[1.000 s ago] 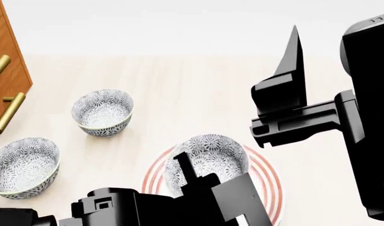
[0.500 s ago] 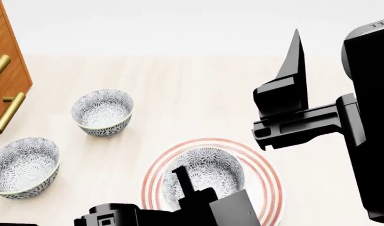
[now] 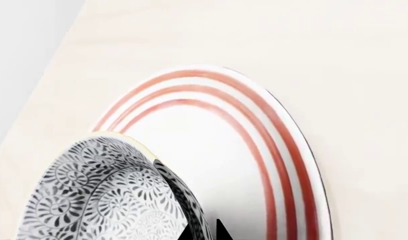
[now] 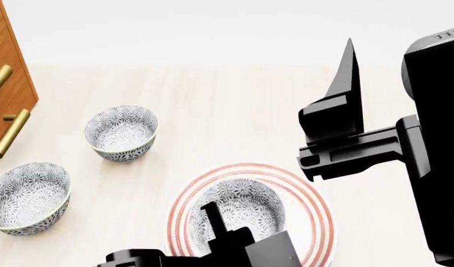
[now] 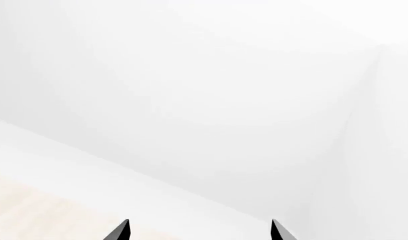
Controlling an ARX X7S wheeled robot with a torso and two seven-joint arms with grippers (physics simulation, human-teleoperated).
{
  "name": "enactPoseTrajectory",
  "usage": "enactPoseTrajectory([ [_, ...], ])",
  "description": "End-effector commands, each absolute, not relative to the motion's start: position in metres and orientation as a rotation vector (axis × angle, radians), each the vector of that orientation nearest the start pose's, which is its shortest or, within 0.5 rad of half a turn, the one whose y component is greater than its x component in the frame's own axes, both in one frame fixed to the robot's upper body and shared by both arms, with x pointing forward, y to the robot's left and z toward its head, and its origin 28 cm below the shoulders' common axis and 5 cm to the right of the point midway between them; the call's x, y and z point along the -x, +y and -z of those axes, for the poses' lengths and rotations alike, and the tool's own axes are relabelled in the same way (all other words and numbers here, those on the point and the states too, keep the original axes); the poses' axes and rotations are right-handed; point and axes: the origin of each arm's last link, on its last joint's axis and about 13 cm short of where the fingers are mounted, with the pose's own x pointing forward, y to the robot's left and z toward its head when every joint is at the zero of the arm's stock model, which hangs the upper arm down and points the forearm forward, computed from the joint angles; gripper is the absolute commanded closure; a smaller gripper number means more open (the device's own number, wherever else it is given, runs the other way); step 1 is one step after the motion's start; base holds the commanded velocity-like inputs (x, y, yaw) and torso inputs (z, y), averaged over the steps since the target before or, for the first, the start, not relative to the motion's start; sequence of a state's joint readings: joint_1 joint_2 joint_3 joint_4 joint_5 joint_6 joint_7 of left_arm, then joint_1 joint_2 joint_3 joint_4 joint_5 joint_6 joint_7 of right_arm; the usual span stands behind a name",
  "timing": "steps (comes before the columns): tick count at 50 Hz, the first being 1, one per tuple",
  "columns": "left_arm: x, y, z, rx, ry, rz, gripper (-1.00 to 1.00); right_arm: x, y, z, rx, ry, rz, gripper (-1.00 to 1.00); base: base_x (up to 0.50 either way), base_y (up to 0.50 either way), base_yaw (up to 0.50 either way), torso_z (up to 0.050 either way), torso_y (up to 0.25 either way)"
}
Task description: Put the bowl at the front on the plate.
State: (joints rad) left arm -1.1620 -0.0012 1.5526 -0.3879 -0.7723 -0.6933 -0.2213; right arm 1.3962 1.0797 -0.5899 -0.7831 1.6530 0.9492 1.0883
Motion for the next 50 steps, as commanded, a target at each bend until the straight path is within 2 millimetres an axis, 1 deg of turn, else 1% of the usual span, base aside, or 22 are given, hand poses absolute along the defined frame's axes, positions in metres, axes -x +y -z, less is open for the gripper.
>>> enactPoseTrajectory([
  [1, -0.309, 0.0596, -0.1031, -0.876, 0.338, 0.768, 1.0, -0.1748, -0.1444, -0.3152, 0.421, -0.245, 0.033, -1.0, 0.0, 0.0, 0.0, 0.0, 0.0],
  [26, -0.3079, 0.0602, -0.0974, -0.878, 0.326, 0.749, 1.0, -0.1742, -0.1447, -0.3146, 0.418, -0.249, 0.032, -1.0, 0.0, 0.0, 0.0, 0.0, 0.0],
  [31, -0.3079, 0.0596, -0.0992, -0.878, 0.323, 0.75, 1.0, -0.1743, -0.1447, -0.3154, 0.42, -0.25, 0.032, -1.0, 0.0, 0.0, 0.0, 0.0, 0.0],
  [37, -0.308, 0.06, -0.0968, -0.88, 0.321, 0.758, 1.0, -0.1746, -0.145, -0.3151, 0.418, -0.251, 0.031, -1.0, 0.0, 0.0, 0.0, 0.0, 0.0],
  [39, -0.3101, 0.0596, -0.0992, -0.87, 0.292, 0.717, 1.0, -0.1745, -0.1451, -0.3149, 0.418, -0.25, 0.032, -1.0, 0.0, 0.0, 0.0, 0.0, 0.0],
  [40, -0.3101, 0.06, -0.0992, -0.87, 0.305, 0.73, 1.0, -0.1745, -0.1452, -0.3149, 0.418, -0.25, 0.032, -1.0, 0.0, 0.0, 0.0, 0.0, 0.0],
  [41, -0.3089, 0.0592, -0.0986, -0.877, 0.3, 0.75, -1.0, -0.1744, -0.1451, -0.3145, 0.418, -0.25, 0.032, -1.0, 0.0, 0.0, 0.0, 0.0, 0.0],
  [50, -0.3092, 0.0573, -0.1028, -0.843, 0.303, 0.752, -1.0, -0.1738, -0.1447, -0.316, 0.419, -0.253, 0.034, -1.0, 0.0, 0.0, 0.0, 0.0, 0.0],
])
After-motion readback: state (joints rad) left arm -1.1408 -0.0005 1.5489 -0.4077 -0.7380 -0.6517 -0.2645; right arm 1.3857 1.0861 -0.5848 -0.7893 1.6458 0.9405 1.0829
